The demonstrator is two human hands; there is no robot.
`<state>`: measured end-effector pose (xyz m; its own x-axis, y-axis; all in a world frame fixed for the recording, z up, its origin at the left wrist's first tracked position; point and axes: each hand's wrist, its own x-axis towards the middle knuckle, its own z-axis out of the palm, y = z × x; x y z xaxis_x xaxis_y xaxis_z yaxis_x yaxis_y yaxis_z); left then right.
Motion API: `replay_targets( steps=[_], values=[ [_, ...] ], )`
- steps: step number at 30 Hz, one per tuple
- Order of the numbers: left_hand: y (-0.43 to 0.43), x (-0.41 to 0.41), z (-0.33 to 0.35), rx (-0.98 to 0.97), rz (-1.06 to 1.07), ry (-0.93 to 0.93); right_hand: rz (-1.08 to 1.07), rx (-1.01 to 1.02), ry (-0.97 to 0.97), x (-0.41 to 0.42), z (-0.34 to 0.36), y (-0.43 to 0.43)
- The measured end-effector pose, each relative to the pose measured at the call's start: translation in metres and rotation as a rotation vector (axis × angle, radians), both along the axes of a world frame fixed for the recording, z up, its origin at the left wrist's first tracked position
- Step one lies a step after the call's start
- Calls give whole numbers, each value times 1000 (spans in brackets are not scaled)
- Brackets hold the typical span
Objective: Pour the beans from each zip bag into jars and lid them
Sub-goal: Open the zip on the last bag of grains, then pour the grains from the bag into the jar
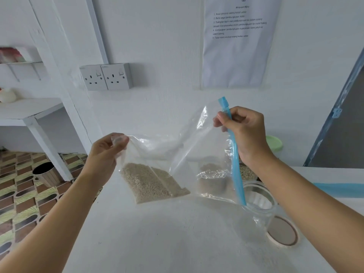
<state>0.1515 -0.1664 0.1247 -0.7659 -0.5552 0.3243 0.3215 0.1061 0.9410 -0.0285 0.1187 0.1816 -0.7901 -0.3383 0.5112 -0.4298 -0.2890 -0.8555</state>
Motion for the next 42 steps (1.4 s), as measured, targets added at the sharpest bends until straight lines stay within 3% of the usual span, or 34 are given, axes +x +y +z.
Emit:
replay_targets(
  steps=[26,42],
  values=[
    [24,-17,116,29,126,137,-14,-211,-100,0,42,38],
    [63,-44,144,-81,48,147,-72,-223,-110,-9,29,87]
  ],
)
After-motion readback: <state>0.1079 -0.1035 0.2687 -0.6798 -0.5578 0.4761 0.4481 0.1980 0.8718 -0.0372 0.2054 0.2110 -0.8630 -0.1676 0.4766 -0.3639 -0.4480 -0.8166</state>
